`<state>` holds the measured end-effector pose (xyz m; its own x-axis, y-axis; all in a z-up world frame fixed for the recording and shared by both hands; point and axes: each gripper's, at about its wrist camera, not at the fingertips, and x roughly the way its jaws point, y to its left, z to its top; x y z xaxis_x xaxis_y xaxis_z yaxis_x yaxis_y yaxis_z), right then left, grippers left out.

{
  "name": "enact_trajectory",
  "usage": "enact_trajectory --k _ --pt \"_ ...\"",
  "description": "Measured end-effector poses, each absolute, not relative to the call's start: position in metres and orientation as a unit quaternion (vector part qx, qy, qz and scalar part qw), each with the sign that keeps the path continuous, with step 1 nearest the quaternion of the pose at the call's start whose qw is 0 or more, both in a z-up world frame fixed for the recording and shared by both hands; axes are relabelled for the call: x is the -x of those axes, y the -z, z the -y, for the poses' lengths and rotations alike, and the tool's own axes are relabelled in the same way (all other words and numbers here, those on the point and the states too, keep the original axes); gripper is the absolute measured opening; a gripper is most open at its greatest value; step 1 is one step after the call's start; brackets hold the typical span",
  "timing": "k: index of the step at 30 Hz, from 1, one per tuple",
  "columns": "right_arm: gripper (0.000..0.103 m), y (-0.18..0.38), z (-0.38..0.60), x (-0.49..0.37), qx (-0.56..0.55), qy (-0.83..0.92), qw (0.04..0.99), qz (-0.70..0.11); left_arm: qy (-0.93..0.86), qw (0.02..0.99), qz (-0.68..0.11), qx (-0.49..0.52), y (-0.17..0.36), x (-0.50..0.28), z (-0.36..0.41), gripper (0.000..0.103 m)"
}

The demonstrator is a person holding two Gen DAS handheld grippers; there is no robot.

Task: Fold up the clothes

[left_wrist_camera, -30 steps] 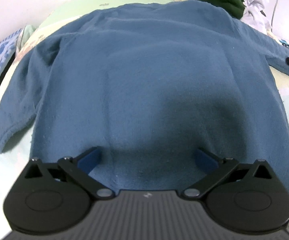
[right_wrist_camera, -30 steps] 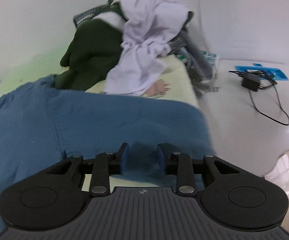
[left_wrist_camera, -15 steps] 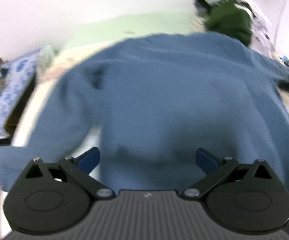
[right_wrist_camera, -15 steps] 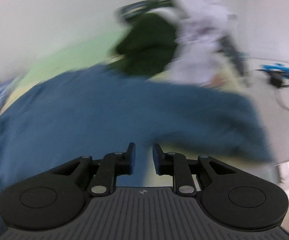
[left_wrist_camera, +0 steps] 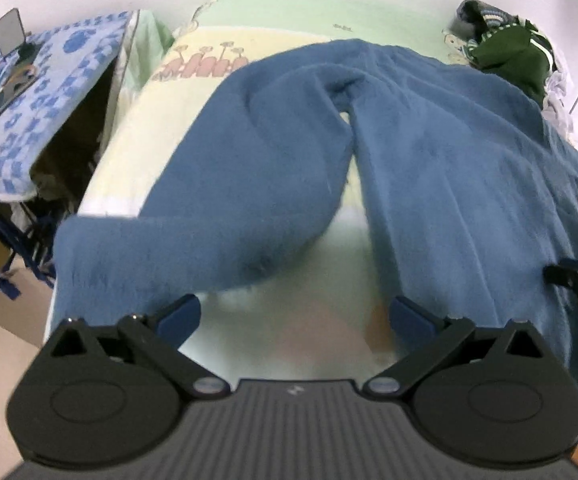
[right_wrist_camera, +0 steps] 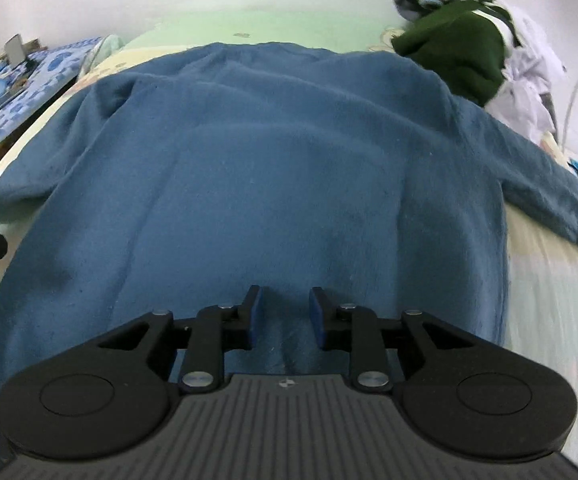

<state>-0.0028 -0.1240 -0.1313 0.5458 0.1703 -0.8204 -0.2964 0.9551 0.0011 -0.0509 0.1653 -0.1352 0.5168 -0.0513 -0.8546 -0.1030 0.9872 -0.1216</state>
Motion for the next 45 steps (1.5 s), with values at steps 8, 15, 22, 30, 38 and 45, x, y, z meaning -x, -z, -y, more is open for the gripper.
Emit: enact_trajectory --k 8,15,22,30,38,45 --pt "0.041 0.138 0.116 0.022 0.053 -0.123 0.875 -0.465 -0.06 0.87 -0.482 0.084 0.144 0.025 -0.203 0.077" --pt "0.054 0.142 0.114 0.031 0.042 -0.107 0.89 -0.441 -0.081 0.887 -0.451 0.059 0.13 0.01 -0.215 0.014" --pt "0.07 0.147 0.109 0.035 0.044 -0.111 0.895 -0.43 -0.093 0.896 -0.433 0.023 0.113 -0.005 -0.223 0.008" --pt "0.07 0.147 0.109 0.035 0.026 -0.098 0.9 -0.424 -0.164 0.9 -0.404 0.009 0.091 -0.029 -0.275 0.008" --pt "0.04 0.139 0.122 0.035 -0.002 -0.077 0.901 -0.428 -0.091 0.896 -0.434 -0.032 0.11 -0.016 -0.248 0.03" --pt "0.041 0.116 0.205 0.068 -0.081 0.017 0.894 -0.44 -0.001 0.89 -0.456 -0.026 0.107 0.041 -0.216 0.053"
